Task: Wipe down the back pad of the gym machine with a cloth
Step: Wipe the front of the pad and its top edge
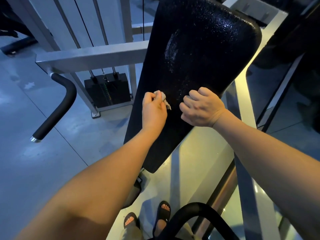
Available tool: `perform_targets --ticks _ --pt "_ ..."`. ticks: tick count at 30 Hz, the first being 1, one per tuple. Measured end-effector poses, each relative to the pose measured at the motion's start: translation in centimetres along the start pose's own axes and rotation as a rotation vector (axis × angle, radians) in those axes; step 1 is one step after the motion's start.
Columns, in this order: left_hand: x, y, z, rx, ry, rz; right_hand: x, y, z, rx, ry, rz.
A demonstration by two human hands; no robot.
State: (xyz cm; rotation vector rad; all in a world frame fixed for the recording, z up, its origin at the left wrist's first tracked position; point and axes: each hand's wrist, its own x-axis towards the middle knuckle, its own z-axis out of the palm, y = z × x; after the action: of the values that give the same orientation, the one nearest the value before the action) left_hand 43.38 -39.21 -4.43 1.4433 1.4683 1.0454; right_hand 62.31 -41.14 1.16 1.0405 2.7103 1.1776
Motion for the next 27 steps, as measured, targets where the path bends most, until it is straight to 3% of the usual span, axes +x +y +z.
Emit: perform_targets --ticks 5,10,17,20,24,27 --pt "0.2 2.4 0.4 -0.025 -0.039 0.214 0.1 0.1 0.1 -0.021 0.015 0.009" --pt "-3.0 -1.9 0.4 -0.124 -0.138 -0.061 -0.2 0.0 0.1 -0.042 0.025 -0.01" --pt "-0.1 4.6 0.3 -0.193 0.024 0.145 0.1 0.2 0.1 -0.02 0.055 0.017" --pt "-1.1 2.5 0.8 -0.244 -0.034 0.093 -0.2 0.0 0.4 -0.009 0.049 0.008" --pt "-4.5 -3.3 0.9 -0.137 -0.129 -0.12 -0.1 0.0 0.1 -0.014 0.04 0.007" --pt "-5.0 -4.2 0.3 0.102 -0.17 -0.106 -0.2 0.0 -0.3 -0.011 0.028 0.005"
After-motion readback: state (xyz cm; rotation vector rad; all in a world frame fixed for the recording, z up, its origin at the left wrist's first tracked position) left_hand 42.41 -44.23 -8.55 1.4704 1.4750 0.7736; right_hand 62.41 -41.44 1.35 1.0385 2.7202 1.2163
